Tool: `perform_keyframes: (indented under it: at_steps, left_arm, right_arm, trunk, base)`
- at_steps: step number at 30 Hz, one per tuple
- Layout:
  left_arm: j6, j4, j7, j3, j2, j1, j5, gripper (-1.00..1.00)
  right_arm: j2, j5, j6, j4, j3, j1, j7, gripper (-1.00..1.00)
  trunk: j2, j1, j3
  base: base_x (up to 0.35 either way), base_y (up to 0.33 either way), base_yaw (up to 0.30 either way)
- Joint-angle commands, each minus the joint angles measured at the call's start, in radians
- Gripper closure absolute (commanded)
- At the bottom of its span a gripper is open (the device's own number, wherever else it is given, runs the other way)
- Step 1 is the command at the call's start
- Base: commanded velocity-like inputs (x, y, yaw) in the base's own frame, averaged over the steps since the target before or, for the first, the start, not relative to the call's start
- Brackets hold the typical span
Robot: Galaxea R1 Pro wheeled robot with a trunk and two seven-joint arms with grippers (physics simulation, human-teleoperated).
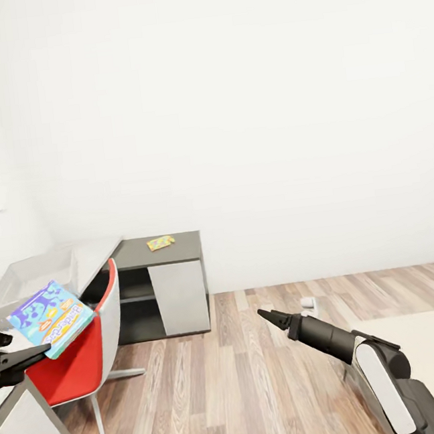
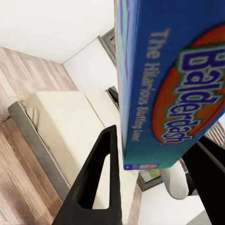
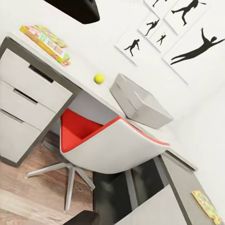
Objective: Put all the toys in the child's room - the three board games (two on the bed and one on the table), the two jigsaw puzzles on the table, and the tennis ball on the table - inside the toy box on the table in the child's room.
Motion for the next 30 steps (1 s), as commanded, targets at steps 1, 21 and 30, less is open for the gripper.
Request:
perform_keyframes:
  at_steps: [1,21,30]
  left_arm:
    - [0.007,0.001,-0.004,0.001,0.006,0.003,0.004,1.00]
    - [0.002,0.095,-0.004,0.073,0.017,0.008,0.014,1.00]
    - [0.005,0.118,-0.004,0.076,0.017,0.008,0.015,1.00]
  right_arm:
    - [0.000,-0.003,0.006,0.000,-0.005,0.000,0.001,-1.00]
    - [0.001,0.000,0.002,-0.001,-0.011,0.000,-0.002,-1.00]
    - [0.002,0.000,0.002,-0.005,-0.004,0.000,-0.001,-1.00]
  trunk:
    - [0.006,-0.004,0.002]
    - [0.146,-0.080,0.064]
    - [0.195,-0.107,0.086]
  base:
    - [0.000,0.000,0.269]
    - [0.000,0.000,0.055]
    - [0.000,0.000,0.037]
